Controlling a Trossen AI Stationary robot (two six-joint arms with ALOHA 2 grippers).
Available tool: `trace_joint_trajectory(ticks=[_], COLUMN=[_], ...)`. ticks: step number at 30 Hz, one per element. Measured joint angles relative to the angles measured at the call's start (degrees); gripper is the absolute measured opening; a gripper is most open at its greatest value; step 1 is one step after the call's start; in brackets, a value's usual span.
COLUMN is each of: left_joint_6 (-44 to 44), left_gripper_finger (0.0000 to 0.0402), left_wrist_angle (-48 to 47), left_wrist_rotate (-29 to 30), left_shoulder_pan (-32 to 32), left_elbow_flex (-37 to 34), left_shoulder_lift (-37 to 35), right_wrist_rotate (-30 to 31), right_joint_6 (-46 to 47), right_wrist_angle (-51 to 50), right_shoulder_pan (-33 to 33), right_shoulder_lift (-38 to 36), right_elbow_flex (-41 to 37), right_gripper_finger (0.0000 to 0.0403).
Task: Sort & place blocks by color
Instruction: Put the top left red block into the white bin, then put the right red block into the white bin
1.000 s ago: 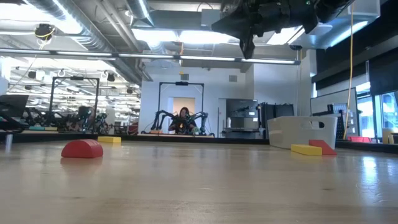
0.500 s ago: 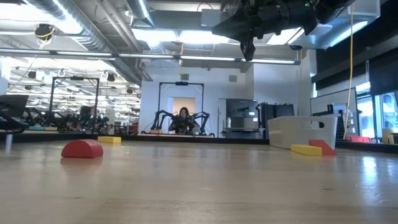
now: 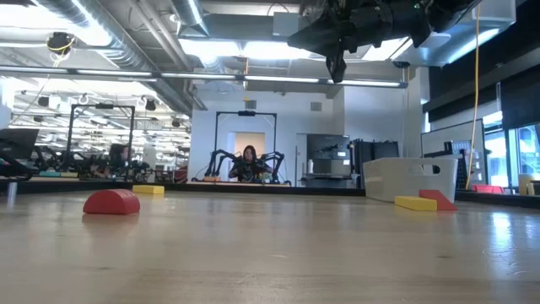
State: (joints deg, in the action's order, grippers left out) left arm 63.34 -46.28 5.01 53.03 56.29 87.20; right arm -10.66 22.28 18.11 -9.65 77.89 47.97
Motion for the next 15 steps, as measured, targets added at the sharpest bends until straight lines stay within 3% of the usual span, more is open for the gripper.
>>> trace_joint_trajectory(ticks=[11, 15], left_joint_6=[-2.99, -4.01], left_gripper_finger=[0.0231, 0.0232], left_wrist_angle=[-1.93, -3.92], left_wrist_rotate=[-3.78, 1.86], left_shoulder_pan=[-3.06, -6.24], left_elbow_flex=[0.0, 0.02], left_shoulder_lift=[-6.65, -15.14], right_wrist_rotate=[0.0, 0.0], right_joint_6=[-0.26, -0.28], right_wrist_angle=[-0.31, -0.34], right_shoulder_pan=[0.0, 0.0], right_shoulder_lift=[0.0, 0.0], right_elbow_flex=[0.0, 0.0], right_gripper_finger=[0.0, 0.0])
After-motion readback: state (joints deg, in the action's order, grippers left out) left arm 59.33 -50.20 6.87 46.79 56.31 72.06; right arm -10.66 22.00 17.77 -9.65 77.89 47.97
